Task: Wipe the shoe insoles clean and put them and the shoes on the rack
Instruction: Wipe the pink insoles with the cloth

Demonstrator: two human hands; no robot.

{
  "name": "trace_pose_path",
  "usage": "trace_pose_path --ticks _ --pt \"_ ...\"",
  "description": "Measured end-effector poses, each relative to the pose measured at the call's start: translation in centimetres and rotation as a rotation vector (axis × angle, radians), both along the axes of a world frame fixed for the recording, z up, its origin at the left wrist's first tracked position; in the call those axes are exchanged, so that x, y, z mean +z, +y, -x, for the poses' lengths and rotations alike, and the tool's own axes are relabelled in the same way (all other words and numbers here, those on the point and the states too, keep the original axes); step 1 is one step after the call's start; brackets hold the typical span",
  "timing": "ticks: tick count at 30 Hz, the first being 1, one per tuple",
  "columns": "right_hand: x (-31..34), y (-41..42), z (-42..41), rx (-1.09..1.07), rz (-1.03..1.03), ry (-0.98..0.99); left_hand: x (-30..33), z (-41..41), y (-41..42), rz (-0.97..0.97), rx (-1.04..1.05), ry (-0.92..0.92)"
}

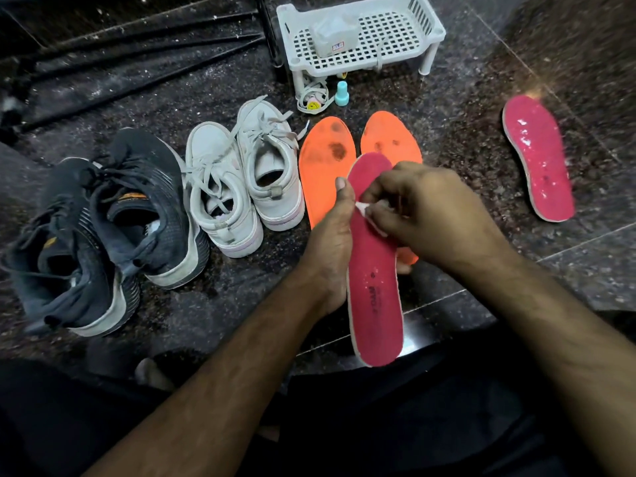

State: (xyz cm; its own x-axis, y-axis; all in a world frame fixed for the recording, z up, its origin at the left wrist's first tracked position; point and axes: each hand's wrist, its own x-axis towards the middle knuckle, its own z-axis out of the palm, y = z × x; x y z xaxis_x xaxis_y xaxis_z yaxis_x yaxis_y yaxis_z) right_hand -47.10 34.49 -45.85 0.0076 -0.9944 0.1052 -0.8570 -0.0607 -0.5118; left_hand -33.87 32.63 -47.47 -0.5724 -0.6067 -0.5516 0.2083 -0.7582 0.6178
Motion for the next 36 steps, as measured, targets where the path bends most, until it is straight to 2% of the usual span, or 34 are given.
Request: trace_pose_path --ticks 4,7,9,11,15,19,23,26,29,33,36 --pt "0.7 -0.8 1.4 -0.145 0.060 -0.064 0.0 -0.1 0.2 0.046 -0.038 -0.011" --pt "1.1 0.6 -0.5 -0.022 -0.029 -0.176 0.5 -0.1 0.0 0.022 0.000 0.037" --pt "0.6 1.5 -1.6 0.044 -0.072 -0.132 0.5 -0.1 -0.1 -0.064 0.044 0.030" --pt "0.0 1.4 -1.5 0.044 -0.073 -0.056 0.0 -0.1 0.0 -0.059 0.017 0.007" --pt "-0.1 -0.1 0.1 -0.081 0.052 0.000 -0.4 0.3 1.1 0.043 -0.102 -0.031" --pt "1.0 -0.5 0.8 -0.192 0.086 -0.098 -0.4 0.5 1.3 0.021 -0.112 -0.005" --pt "1.3 1.8 -0.9 0.060 -0.124 -0.096 0.0 0.1 0.1 -0.044 0.041 0.055" --pt "1.1 2.2 -1.3 0.185 -0.137 -0.066 -0.1 0.1 0.1 -0.097 0.119 0.068" --pt "0.5 1.1 -0.5 0.127 -0.057 -0.059 -0.6 0.4 0.9 -0.020 0.022 0.019" --pt "0.5 -0.9 1.1 -0.094 0.082 -0.084 -0.7 0.9 2.3 -0.009 -0.148 0.054" --pt "0.9 -1.2 1.0 -0.067 0.042 -0.067 -0.7 0.8 2.3 -0.008 -0.148 0.112"
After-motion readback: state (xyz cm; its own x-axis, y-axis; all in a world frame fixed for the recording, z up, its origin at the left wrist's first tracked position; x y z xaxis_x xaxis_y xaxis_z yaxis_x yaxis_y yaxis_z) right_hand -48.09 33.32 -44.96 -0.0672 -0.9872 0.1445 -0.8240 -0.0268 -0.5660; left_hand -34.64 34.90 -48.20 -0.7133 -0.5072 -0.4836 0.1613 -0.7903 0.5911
